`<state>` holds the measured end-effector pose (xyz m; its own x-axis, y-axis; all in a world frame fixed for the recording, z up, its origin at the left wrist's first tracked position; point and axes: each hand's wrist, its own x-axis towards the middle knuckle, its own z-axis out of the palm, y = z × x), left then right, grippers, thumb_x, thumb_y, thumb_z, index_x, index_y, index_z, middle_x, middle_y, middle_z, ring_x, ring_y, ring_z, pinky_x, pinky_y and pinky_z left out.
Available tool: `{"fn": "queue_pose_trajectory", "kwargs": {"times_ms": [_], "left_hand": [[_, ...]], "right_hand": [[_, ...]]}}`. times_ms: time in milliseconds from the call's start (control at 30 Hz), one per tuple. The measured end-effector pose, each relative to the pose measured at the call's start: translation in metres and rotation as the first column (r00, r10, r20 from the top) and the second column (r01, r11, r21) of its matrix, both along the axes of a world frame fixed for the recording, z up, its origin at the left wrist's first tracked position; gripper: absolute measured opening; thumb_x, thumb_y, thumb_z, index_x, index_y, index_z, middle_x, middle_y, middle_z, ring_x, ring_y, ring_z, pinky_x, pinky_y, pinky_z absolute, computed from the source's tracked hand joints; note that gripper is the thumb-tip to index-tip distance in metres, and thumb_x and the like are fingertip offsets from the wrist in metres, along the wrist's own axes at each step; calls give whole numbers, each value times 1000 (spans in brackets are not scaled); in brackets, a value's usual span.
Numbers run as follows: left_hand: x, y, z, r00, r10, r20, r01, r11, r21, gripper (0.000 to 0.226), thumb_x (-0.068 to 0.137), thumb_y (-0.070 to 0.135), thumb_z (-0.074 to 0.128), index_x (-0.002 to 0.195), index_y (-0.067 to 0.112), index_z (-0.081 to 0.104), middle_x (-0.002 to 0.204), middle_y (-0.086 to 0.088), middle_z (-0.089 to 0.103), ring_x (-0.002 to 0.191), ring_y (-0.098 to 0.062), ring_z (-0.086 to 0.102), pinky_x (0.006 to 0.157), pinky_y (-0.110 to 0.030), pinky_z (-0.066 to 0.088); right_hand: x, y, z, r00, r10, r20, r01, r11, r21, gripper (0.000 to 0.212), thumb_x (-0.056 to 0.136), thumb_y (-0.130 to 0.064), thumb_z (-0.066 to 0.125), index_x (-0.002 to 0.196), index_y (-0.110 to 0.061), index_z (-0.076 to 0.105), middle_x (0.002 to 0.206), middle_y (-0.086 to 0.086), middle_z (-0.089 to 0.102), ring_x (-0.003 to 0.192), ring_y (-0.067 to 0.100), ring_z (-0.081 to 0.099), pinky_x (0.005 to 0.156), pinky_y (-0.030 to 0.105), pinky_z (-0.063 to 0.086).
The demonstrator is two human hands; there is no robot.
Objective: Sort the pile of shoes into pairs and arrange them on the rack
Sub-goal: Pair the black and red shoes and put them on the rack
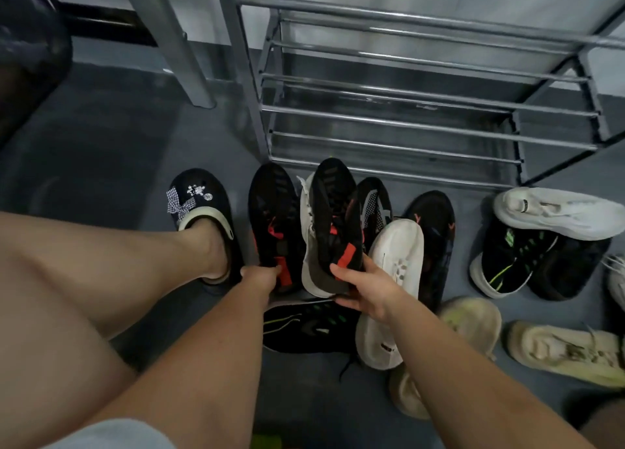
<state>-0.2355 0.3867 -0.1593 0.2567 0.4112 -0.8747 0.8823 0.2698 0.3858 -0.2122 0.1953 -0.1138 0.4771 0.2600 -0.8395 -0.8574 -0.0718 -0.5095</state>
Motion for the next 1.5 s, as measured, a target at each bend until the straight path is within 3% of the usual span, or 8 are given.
{"fn": "queue_pose_trajectory", "kwargs": {"times_ms": [267, 500, 633, 833, 967, 1167, 1333, 1500], "left_hand": [[-11, 4, 6, 982, 112, 150, -92, 987, -132, 43, 96, 13, 46, 138, 17, 40, 134, -14, 52, 121, -35, 50, 101, -56, 40], [-2, 15, 56, 971, -178, 158, 145, 969, 199, 40, 98, 20, 35, 131, 1, 46, 132, -21, 52, 117, -36, 55, 89, -44, 52], [1, 5, 86, 969, -154, 191, 131, 983, 131, 39, 98, 16, 37, 134, 1, 43, 133, -20, 52, 115, -34, 57, 71, -37, 53], [-9, -21, 128, 968, 13, 250, 8, 996, -84, 37, 99, 19, 39, 131, 1, 43, 132, -22, 50, 119, -38, 51, 85, -46, 47], [-12, -36, 148, 938, -43, 343, 80, 993, -93, 35, 100, 17, 38, 130, 1, 45, 131, -23, 51, 117, -39, 52, 80, -45, 48], [-8, -53, 169, 865, -179, 469, 223, 974, -40, 27, 99, 17, 40, 120, 6, 52, 126, -21, 56, 112, -38, 55, 76, -45, 50], [-12, -85, 190, 842, -173, 511, 279, 950, -139, 29, 99, 18, 39, 124, 5, 51, 129, -19, 54, 114, -37, 55, 76, -42, 49], [-10, -117, 225, 803, -184, 567, 323, 934, -155, 25, 99, 18, 40, 119, 9, 52, 124, -18, 57, 111, -35, 56, 70, -39, 50]], "right_hand": [[0, -1, 4, 992, -122, 38, 120, 992, 31, 54, 82, -6, 69, 130, -22, 50, 123, 5, 63, 111, 27, 61, 92, 48, 52], [-4, -11, 36, 967, -252, 33, 251, 967, 35, 43, 88, -6, 62, 129, -13, 50, 117, 8, 64, 94, 21, 63, 60, 32, 53], [-15, -18, 51, 964, -261, 41, 260, 965, 36, 36, 89, -7, 61, 123, -14, 54, 96, 1, 63, 83, 14, 60, 61, 31, 51], [-27, -23, 75, 942, -328, 65, 321, 942, 97, 27, 87, -8, 63, 112, -18, 58, 98, 1, 65, 87, 16, 61, 66, 34, 52], [-34, -34, 92, 923, -372, 99, 361, 925, 117, 18, 87, -9, 64, 99, -22, 62, 96, 2, 67, 88, 19, 63, 66, 34, 54], [-35, -53, 123, 884, -400, 241, 395, 916, 70, 30, 84, -5, 66, 108, -21, 59, 91, 2, 68, 80, 20, 65, 67, 36, 55], [-36, -83, 160, 835, -438, 332, 460, 888, 12, 28, 82, -2, 67, 95, -22, 53, 87, -1, 66, 78, 20, 64, 65, 39, 56], [-43, -107, 197, 769, -549, 328, 566, 823, 51, 41, 84, 4, 61, 121, -13, 53, 108, 14, 65, 89, 31, 64, 69, 44, 55]]}}
